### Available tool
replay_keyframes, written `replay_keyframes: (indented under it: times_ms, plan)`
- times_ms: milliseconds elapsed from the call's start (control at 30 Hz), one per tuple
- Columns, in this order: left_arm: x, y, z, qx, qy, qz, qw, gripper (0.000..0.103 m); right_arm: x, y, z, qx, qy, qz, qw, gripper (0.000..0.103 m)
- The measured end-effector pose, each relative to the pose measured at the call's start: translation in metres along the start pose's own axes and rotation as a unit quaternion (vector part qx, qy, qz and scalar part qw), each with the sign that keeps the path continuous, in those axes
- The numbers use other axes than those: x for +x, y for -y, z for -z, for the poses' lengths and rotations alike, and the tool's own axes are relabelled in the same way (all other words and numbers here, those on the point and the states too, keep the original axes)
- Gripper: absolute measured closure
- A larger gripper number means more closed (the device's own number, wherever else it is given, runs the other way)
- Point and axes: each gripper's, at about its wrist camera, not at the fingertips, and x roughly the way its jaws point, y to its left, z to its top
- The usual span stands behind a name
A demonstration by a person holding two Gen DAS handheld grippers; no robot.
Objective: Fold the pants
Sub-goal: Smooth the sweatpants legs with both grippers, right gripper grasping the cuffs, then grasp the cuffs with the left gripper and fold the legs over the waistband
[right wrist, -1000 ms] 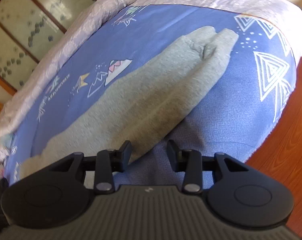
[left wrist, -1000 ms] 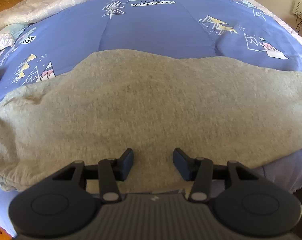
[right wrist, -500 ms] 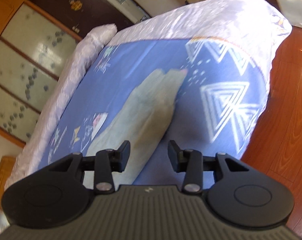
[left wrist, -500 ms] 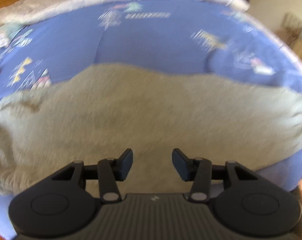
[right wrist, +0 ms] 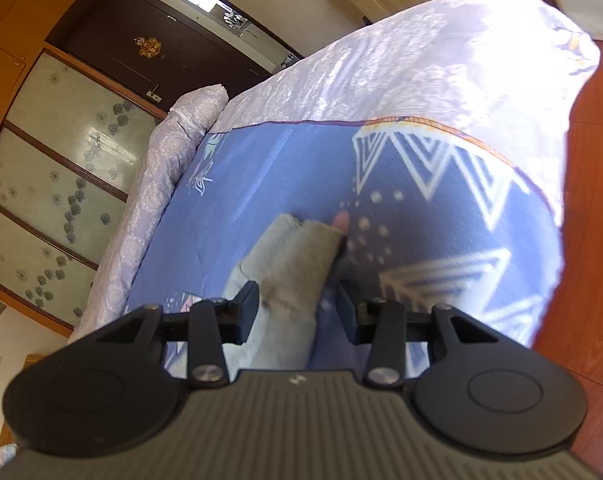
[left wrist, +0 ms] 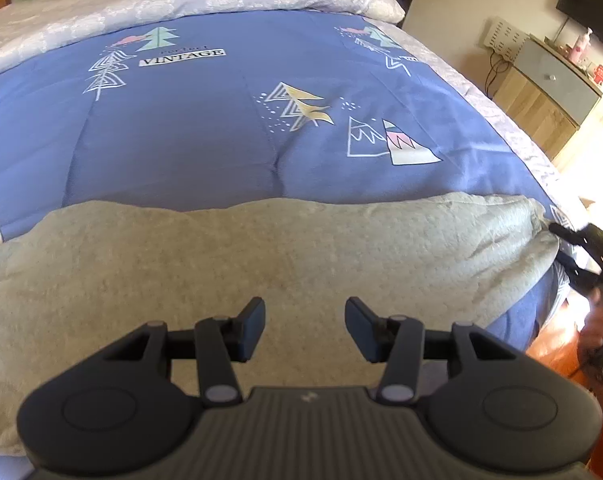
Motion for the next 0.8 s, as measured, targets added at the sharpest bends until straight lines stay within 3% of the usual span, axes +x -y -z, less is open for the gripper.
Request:
replay_keyframes:
  times_ms: [67, 133, 167, 267, 367, 500, 567, 700, 800]
  plan:
    - [0.002, 0.004, -0.002, 0.005, -0.002, -0.001, 1.0, 0.057, 0.012, -0.004, -0.004, -0.004, -0.002, -0.003, 1.0, 0.057]
    - [0.004, 0.006, -0.004, 0.003, -0.006, 0.004, 1.0, 0.057, 0.025, -0.013, -0.003, -0.021, -0.011, 0.007, 1.0, 0.077]
    - [0.005, 0.006, -0.008, -0.002, -0.008, 0.01, 0.9999, 0.057, 0.029, -0.018, -0.001, -0.025, -0.017, 0.009, 0.999, 0.082]
    - [0.004, 0.005, -0.017, -0.022, -0.01, 0.04, 0.9989, 0.056, 0.018, -0.049, 0.016, -0.076, -0.008, -0.02, 0.997, 0.083]
    - [0.001, 0.004, -0.026, -0.043, -0.007, 0.084, 0.9955, 0.051, -0.001, -0.099, 0.051, -0.177, -0.01, -0.054, 0.983, 0.084]
    - [0.001, 0.0, -0.033, -0.076, -0.011, 0.143, 0.9867, 0.038, -0.02, -0.163, 0.118, -0.331, -0.007, -0.072, 0.941, 0.084]
    - [0.002, -0.005, -0.033, -0.088, -0.009, 0.158, 0.9835, 0.02, -0.027, -0.187, 0.152, -0.392, -0.007, -0.084, 0.916, 0.084]
    - [0.008, -0.029, -0.027, -0.136, -0.023, 0.176, 0.9747, 0.011, -0.034, -0.222, 0.215, -0.515, -0.012, -0.099, 0.851, 0.084]
    - [0.011, -0.047, -0.021, -0.17, -0.031, 0.186, 0.9672, 0.009, -0.036, -0.232, 0.243, -0.56, -0.03, -0.121, 0.819, 0.085]
